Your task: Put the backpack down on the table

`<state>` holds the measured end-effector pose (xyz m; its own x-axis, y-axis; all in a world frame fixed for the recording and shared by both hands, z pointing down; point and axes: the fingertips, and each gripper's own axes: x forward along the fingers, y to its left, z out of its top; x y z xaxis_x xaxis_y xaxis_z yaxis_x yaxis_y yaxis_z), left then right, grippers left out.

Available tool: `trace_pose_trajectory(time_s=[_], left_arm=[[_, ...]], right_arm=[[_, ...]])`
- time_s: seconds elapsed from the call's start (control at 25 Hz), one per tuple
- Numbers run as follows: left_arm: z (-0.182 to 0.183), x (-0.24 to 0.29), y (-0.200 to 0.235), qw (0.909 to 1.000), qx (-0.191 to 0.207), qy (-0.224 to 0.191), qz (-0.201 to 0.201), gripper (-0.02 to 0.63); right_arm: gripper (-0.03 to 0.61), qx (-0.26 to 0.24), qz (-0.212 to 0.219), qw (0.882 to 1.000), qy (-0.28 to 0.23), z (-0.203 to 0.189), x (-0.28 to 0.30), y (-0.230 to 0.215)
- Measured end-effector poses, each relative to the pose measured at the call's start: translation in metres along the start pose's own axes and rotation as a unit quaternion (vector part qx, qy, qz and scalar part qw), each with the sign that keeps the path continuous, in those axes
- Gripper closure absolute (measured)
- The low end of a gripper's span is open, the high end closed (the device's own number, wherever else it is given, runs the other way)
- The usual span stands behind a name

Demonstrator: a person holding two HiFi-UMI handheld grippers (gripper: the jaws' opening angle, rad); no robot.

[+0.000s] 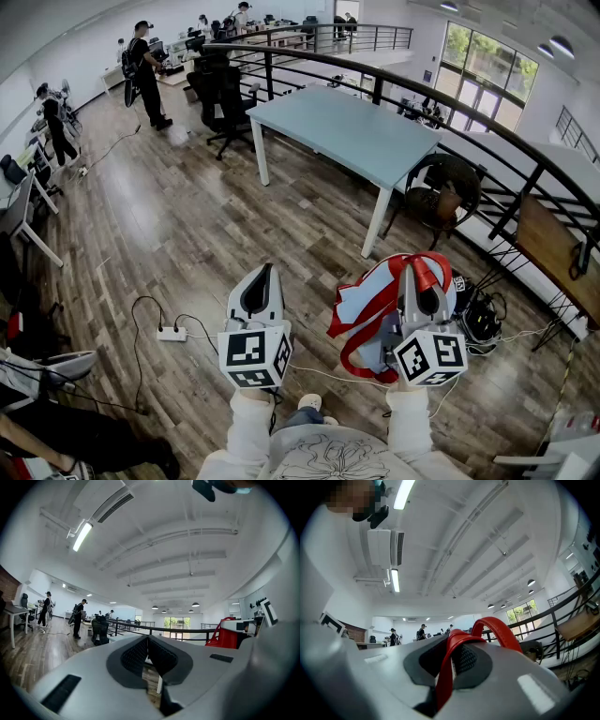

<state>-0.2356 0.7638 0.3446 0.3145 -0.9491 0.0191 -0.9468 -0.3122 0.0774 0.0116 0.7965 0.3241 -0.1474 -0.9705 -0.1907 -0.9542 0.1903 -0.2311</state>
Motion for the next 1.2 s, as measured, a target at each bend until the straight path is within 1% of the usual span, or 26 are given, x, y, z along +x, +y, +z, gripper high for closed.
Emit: trace_pose_trajectory(time_s=[0.24, 0.48, 0.76, 1.2], left_arm=[[0.000, 0.002, 0.005, 1.0000, -0.003, 0.000, 0.001, 0.606], [-0.002, 0.011, 0.012, 1.0000, -0.003, 0.001, 0.003, 0.606], [0.002, 0.031, 0.026, 1.0000, 0.000, -0.002, -0.004, 0.606], [-0.005, 0.063, 0.056, 0.9999, 0.003, 0.006, -0.011, 0.606]], right_arm=[[0.554, -0.006, 0.003, 1.000, 0.002, -0.004, 0.004, 0.005], [0.554, -0.005, 0.001, 1.000, 0.004, -0.007, 0.013, 0.001], [0.554, -0.004, -0.013, 1.000, 0.002, -0.013, 0.032, -0.001], [0.554, -0.003, -0.032, 0.999, -0.006, -0.024, 0.064, 0.000]])
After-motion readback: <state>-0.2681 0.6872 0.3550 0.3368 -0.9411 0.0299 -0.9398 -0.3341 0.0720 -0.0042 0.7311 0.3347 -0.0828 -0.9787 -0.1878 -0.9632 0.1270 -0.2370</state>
